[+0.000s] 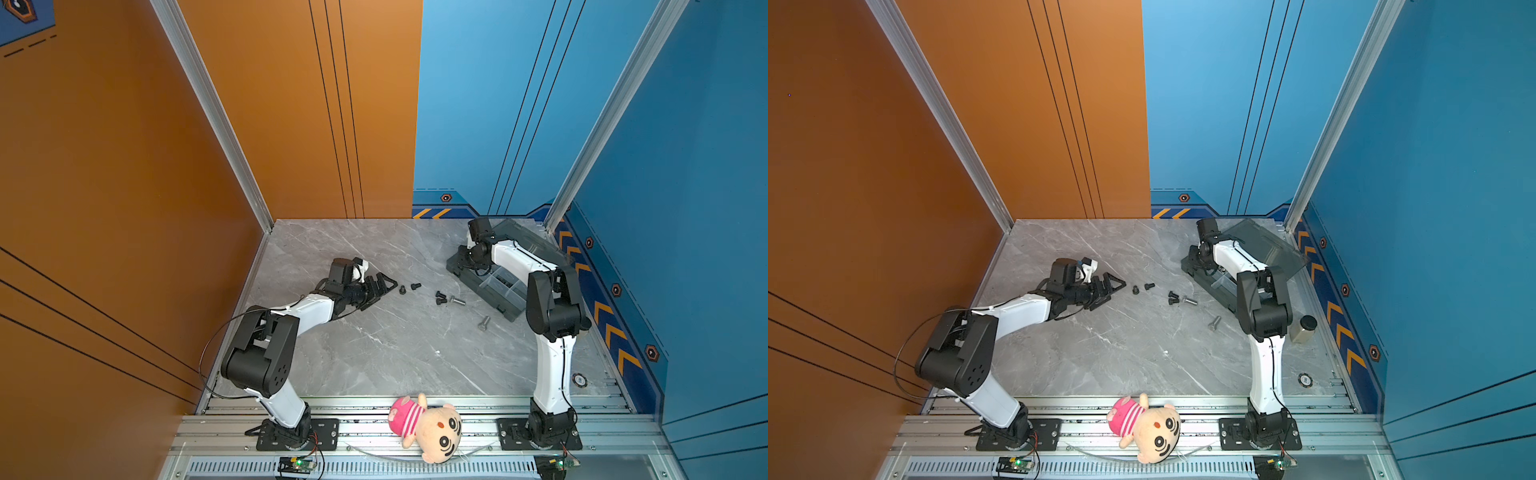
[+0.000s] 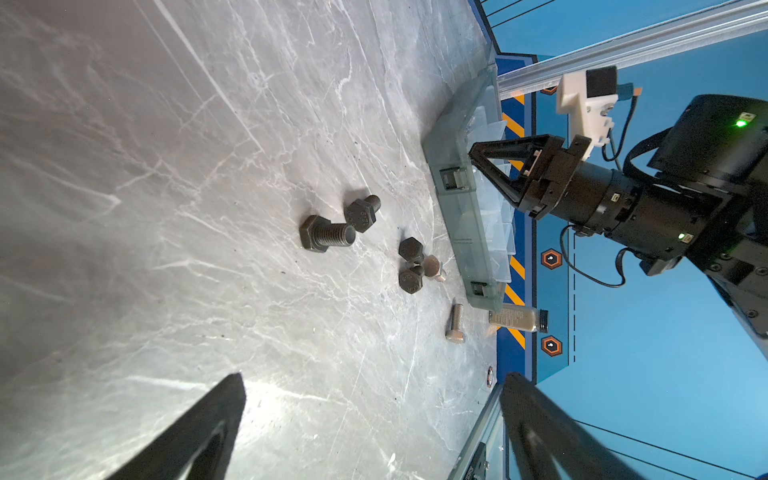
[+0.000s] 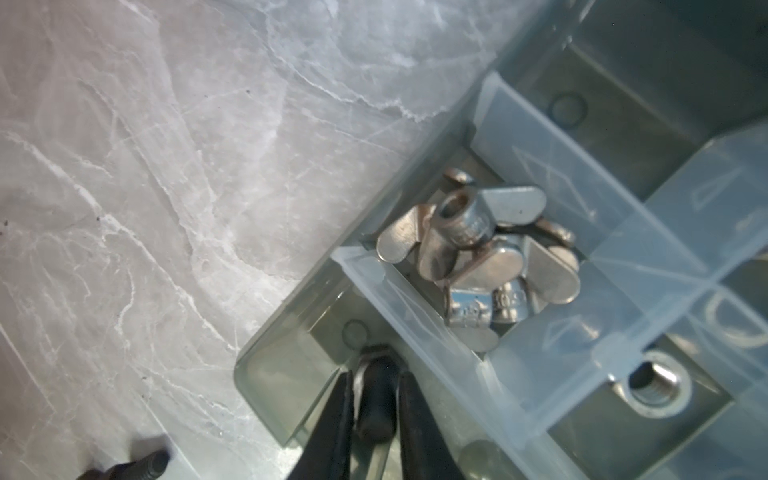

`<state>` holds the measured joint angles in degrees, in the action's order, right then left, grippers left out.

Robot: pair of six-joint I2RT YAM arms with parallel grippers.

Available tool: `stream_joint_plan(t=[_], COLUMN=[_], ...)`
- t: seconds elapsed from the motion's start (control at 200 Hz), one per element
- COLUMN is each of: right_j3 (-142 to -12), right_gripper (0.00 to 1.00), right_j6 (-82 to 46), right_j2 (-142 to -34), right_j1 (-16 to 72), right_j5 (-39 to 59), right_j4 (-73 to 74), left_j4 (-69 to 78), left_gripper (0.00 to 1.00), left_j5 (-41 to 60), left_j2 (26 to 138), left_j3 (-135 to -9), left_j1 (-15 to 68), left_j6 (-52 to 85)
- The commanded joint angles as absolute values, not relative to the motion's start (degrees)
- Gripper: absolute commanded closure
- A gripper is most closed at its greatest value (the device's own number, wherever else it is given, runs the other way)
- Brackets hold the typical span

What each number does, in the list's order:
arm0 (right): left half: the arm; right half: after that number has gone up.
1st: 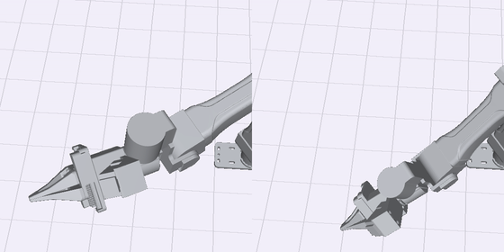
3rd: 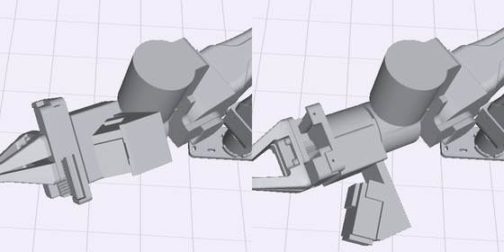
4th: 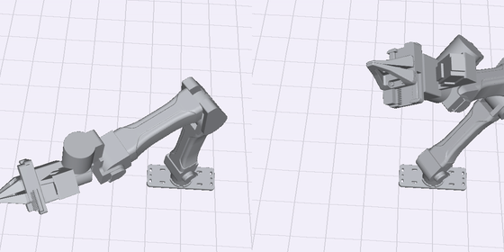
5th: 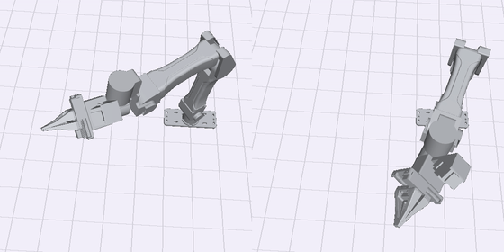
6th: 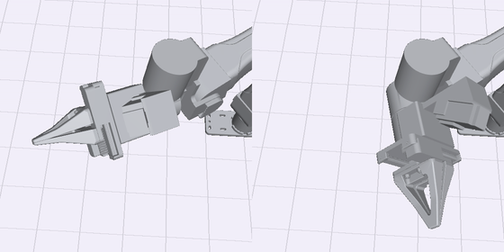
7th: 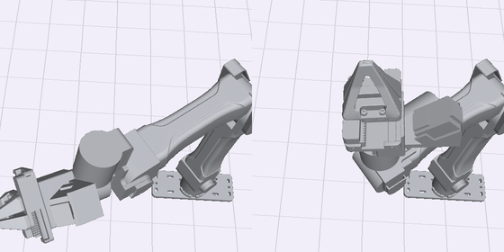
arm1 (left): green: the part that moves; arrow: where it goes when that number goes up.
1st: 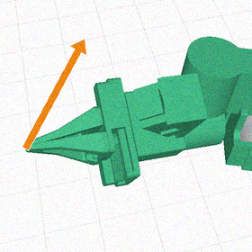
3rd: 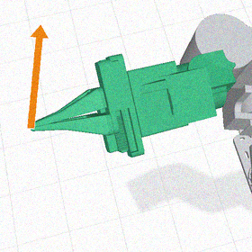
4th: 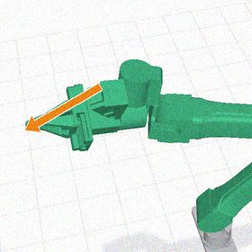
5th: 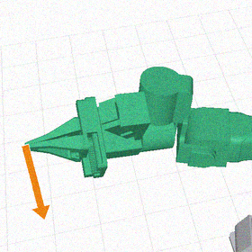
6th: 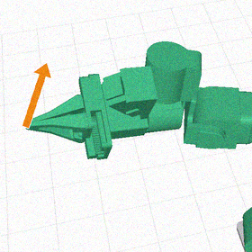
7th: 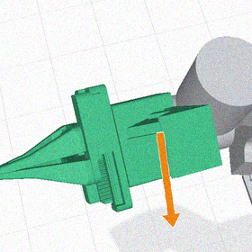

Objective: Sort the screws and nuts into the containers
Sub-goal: 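Open the right gripper to drop the black bolt into a compartment, then move the open right gripper back over the black bolts on the table, then lower the right gripper onto a black hex bolt and close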

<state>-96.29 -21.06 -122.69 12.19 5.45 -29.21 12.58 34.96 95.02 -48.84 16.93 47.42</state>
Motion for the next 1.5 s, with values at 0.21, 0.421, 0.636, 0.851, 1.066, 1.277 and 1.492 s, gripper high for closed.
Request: stream_joint_plan(t=[0.21,0.421,0.636,0.851,1.066,1.277,1.492], right_j3=[-97.62,-94.74,-89.51,-88.82,-89.47,-88.4,-87.1], right_gripper=[0.64,0.61,0.57,0.55,0.54,0.54,0.54], right_j6=[-20.73,-19.78,-19.89,-16.23,-15.51,-12.21,-11.05], right_j2=[-119.21,-112.92,-107.82,-108.36,-111.58,-114.86,-117.12], right_j1=[11.09,10.99,11.66,16.59,22.36,26.27,29.47], right_j5=[3.85,6.98,17.43,23.03,24.05,25.4,23.41], right_j4=[-31.77,-31.26,-27.45,-27.48,-25.84,-21.69,-17.98], left_j4=[12.7,13.27,14.13,17.36,18.02,18.72,18.7], left_gripper=[0.02,0.02,0.02,0.02,0.02,0.02,0.02], left_j5=[35.16,35.67,36.38,37.96,37.88,38.55,38.64], left_j2=[94.66,95.21,95.35,95.73,95.06,93.29,92.27], left_j3=[-48.96,-49.22,-48.96,-47.77,-46.5,-44.57,-43.07], left_j1=[16.83,16.75,16.4,15.41,14.65,12.71,11.45], left_j6=[46.32,46.49,46.77,48.61,48.84,49.04,49.13])
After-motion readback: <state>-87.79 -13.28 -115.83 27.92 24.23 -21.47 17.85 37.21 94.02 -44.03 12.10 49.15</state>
